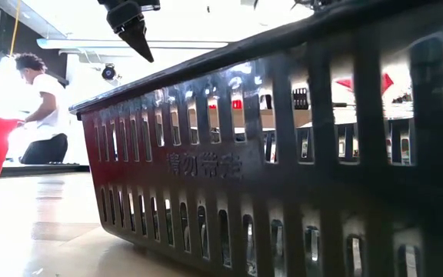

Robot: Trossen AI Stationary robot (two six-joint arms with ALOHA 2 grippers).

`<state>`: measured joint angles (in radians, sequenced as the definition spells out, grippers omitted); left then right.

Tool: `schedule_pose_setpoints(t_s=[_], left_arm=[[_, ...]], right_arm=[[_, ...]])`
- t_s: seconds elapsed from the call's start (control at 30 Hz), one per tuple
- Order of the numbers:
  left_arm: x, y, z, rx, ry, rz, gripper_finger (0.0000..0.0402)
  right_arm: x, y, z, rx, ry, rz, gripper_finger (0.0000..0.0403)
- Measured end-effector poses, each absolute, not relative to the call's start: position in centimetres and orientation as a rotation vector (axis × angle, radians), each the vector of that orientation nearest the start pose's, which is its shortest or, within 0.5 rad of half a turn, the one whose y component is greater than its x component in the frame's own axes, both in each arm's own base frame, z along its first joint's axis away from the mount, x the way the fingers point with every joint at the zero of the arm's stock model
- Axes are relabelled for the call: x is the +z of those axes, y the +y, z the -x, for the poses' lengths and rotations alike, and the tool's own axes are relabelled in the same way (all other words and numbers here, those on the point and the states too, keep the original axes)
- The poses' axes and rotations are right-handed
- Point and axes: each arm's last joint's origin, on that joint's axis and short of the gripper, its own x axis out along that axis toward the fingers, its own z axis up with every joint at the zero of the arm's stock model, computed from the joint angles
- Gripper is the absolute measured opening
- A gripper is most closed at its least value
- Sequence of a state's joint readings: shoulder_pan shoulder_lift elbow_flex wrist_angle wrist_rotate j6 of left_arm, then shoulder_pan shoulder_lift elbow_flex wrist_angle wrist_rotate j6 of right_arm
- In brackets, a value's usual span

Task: Stack baskets on shelf by color
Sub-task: Stack the top red bin on the red bin on the shelf

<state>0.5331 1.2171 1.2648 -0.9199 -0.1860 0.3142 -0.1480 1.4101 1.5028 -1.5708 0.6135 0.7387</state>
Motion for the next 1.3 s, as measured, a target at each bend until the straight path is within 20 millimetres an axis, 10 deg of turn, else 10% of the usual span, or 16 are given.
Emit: schedule_pose_setpoints(t_s=[0.77, 1.3], left_arm=[[34.7, 12.1, -19.5, 0.698, 0.874, 0.281, 0.0186], [33.8, 11.4, -18.4, 0.747, 0.997, 0.406, 0.0186]], right_arm=[[47.8, -10.9, -25.5, -0.944, 0.797, 0.328, 0.0000], [43.7, -9.7, -35.5, -0.576, 0.956, 0.472, 0.0000]])
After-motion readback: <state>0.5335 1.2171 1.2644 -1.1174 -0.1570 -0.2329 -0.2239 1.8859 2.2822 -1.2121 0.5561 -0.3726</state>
